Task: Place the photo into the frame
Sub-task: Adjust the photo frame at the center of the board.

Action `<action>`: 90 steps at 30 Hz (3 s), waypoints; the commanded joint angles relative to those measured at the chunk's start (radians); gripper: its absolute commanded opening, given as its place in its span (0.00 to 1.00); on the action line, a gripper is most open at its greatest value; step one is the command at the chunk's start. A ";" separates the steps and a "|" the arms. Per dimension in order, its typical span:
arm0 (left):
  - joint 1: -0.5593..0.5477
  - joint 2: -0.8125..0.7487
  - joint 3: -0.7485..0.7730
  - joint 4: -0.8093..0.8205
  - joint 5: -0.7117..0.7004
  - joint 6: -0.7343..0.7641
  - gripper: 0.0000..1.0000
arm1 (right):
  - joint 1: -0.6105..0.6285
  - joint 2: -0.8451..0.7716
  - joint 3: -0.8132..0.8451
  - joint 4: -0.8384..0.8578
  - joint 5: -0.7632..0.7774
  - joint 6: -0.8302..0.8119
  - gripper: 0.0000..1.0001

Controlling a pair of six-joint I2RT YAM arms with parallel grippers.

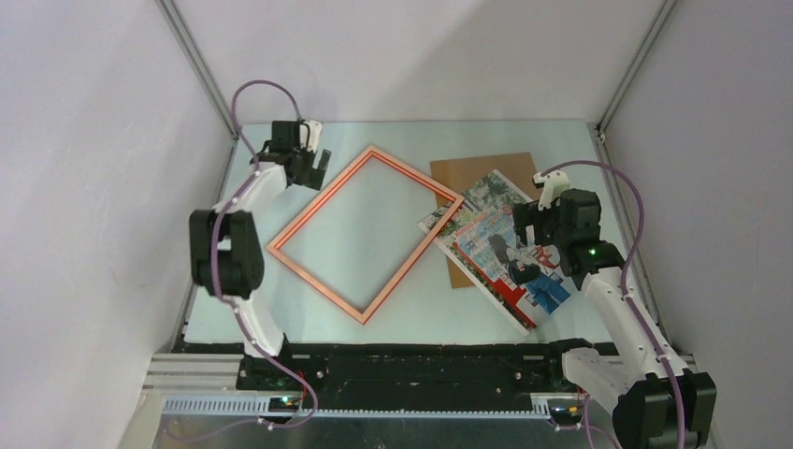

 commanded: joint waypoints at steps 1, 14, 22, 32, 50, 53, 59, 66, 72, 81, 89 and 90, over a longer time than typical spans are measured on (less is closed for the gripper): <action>-0.015 0.175 0.149 -0.130 -0.076 0.099 0.96 | 0.007 -0.006 0.016 0.034 0.041 -0.015 1.00; -0.023 0.367 0.329 -0.330 0.027 0.183 0.92 | 0.005 -0.009 0.014 0.026 0.040 -0.019 1.00; -0.024 0.378 0.361 -0.417 0.146 0.170 0.91 | 0.005 -0.009 0.013 0.016 0.037 -0.019 1.00; -0.024 0.433 0.431 -0.500 0.161 0.118 0.83 | 0.005 -0.010 0.013 0.012 0.027 -0.018 1.00; -0.024 0.400 0.359 -0.557 0.033 0.032 0.58 | 0.000 -0.021 0.009 0.006 0.007 -0.017 1.00; -0.024 0.380 0.313 -0.557 0.008 0.038 0.51 | 0.000 -0.025 0.010 0.005 0.004 -0.017 1.00; -0.015 0.343 0.248 -0.555 0.014 0.031 0.30 | -0.002 -0.029 0.009 0.005 0.000 -0.015 1.00; 0.038 0.334 0.242 -0.556 0.090 -0.010 0.05 | -0.007 -0.033 0.008 -0.004 -0.008 -0.013 1.00; 0.135 0.286 0.203 -0.553 0.198 -0.036 0.00 | -0.010 -0.030 0.008 -0.004 -0.016 -0.013 1.00; 0.213 0.166 0.078 -0.513 0.215 -0.054 0.00 | -0.008 -0.018 0.009 0.001 -0.011 -0.014 1.00; 0.252 0.112 -0.007 -0.462 0.187 -0.076 0.00 | -0.011 0.022 0.009 -0.005 0.021 -0.019 1.00; 0.263 0.107 -0.013 -0.459 0.188 -0.079 0.00 | -0.012 0.026 0.009 -0.006 0.026 -0.020 1.00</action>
